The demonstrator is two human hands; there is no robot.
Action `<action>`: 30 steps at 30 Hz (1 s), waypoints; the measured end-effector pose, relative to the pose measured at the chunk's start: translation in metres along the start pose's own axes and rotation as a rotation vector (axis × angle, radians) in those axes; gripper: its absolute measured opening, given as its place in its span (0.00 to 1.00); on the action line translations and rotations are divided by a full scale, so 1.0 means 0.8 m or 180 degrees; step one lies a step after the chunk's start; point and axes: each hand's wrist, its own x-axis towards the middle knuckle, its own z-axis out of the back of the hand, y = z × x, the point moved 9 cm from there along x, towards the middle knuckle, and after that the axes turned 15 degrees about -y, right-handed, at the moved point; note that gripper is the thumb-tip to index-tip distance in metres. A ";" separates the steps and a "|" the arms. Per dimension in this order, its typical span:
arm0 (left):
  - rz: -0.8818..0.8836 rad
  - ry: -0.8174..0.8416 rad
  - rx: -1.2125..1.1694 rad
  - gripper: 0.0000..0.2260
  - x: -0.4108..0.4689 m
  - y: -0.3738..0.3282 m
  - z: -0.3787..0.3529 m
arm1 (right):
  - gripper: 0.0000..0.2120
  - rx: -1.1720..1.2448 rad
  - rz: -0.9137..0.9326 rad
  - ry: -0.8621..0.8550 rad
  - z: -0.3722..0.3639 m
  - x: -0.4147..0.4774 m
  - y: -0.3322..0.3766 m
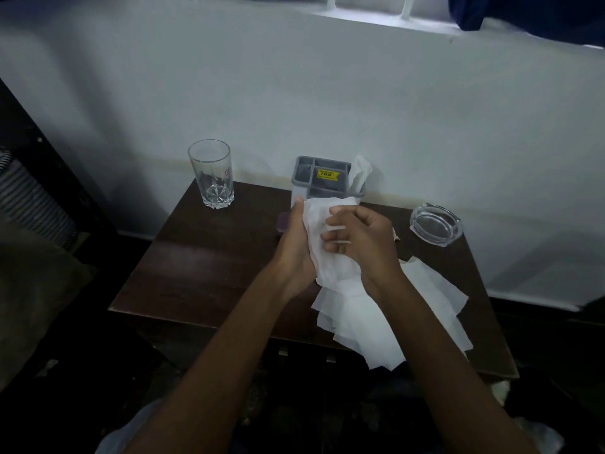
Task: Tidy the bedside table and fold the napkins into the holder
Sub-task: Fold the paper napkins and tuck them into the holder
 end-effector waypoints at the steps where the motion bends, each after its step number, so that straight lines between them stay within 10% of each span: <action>1: 0.0027 0.0031 -0.0038 0.26 0.001 0.000 -0.001 | 0.06 0.0052 -0.0059 0.0032 -0.001 0.000 -0.001; 10: -0.0205 -0.0481 0.0084 0.14 0.001 -0.016 0.028 | 0.06 0.0899 -0.0205 -0.0418 0.043 0.024 0.011; 17: -0.0662 -0.0928 -0.0091 0.13 0.010 -0.066 0.066 | 0.06 -0.2352 0.1324 0.0318 0.005 0.034 -0.065; 22: -0.0589 -0.0887 -0.0201 0.09 0.005 -0.064 0.063 | 0.07 -0.3203 0.2076 0.0447 -0.030 0.016 -0.104; 30: -0.0505 -0.0862 -0.0303 0.13 0.001 -0.061 0.063 | 0.05 -0.1411 0.0851 -0.0235 0.014 0.038 -0.065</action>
